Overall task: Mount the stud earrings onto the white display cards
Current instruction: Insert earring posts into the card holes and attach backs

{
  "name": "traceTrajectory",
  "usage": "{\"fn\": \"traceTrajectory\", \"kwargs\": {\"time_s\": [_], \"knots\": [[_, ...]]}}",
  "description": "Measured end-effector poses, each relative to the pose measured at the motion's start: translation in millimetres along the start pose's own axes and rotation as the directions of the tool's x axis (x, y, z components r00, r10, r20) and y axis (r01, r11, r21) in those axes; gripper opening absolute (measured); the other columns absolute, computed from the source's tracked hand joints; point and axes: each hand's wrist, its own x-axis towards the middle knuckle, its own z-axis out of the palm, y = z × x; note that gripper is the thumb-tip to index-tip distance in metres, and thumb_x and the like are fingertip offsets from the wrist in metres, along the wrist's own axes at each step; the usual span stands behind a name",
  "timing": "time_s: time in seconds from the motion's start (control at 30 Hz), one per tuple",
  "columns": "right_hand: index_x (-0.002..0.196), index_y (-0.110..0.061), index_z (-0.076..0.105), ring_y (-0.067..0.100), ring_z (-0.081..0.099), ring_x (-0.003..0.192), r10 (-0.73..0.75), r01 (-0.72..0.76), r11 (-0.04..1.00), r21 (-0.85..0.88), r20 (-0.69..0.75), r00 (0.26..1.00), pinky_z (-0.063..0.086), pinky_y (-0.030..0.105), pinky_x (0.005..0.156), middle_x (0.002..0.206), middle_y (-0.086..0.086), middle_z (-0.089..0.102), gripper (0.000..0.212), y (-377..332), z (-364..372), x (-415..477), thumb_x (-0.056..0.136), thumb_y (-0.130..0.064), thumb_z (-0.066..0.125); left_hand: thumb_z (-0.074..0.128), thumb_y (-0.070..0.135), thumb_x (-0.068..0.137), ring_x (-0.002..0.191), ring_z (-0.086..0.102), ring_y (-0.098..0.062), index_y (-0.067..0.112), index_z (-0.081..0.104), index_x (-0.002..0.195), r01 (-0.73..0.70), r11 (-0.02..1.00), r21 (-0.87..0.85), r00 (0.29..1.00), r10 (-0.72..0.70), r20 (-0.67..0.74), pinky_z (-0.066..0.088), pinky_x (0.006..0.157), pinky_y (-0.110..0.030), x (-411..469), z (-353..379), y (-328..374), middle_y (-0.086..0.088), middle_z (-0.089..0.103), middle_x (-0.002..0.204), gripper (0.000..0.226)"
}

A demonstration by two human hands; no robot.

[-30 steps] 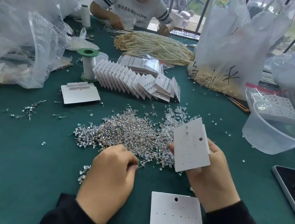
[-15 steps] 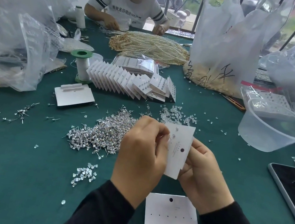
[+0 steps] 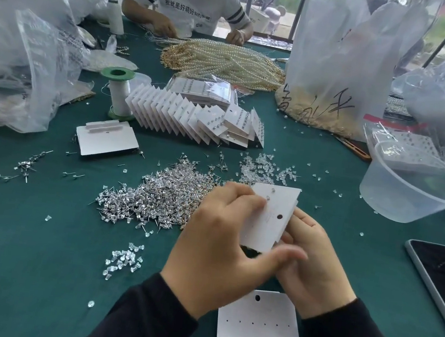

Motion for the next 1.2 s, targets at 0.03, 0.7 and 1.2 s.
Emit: {"fn": "traceTrajectory", "kwargs": {"time_s": [0.03,0.7,1.2], "knots": [[0.098,0.002,0.065,0.022,0.059,0.070,0.004,-0.004,1.000,0.010,-0.018,1.000,0.053,0.024,0.059,0.083,0.014,0.065,0.031,0,0,1,0.071,-0.013,0.059,0.063,0.061,0.064,0.098,0.055,-0.013,0.007,0.064,0.102,0.001,1.000,0.022,0.999,-0.001,0.037,0.042,0.089,-0.023,-1,0,0,-0.002,0.060,0.104,0.066],[0.078,-0.017,0.073,0.012,0.055,0.071,-0.456,0.016,0.014,-1.000,0.008,0.890,0.032,0.018,0.065,0.078,-0.002,0.063,0.010,-13,-44,11,0.079,-0.010,0.065,0.071,0.007,0.076,0.054,0.060,-0.001,0.015,0.063,0.066,0.472,0.571,-0.671,0.763,-0.646,-0.013,0.047,0.050,-0.012,2,-1,-25,0.014,0.066,0.054,0.015],[0.066,-0.018,0.063,0.004,0.055,0.056,-0.531,0.196,0.213,-0.957,0.054,0.845,0.042,0.014,0.055,0.063,-0.005,0.064,0.017,-13,-33,10,0.074,-0.004,0.068,0.067,-0.001,0.076,0.048,0.060,-0.002,0.012,0.059,0.068,0.517,0.391,-0.761,0.710,-0.693,0.126,0.044,0.043,-0.013,2,-2,-20,0.012,0.065,0.051,0.017]]}}
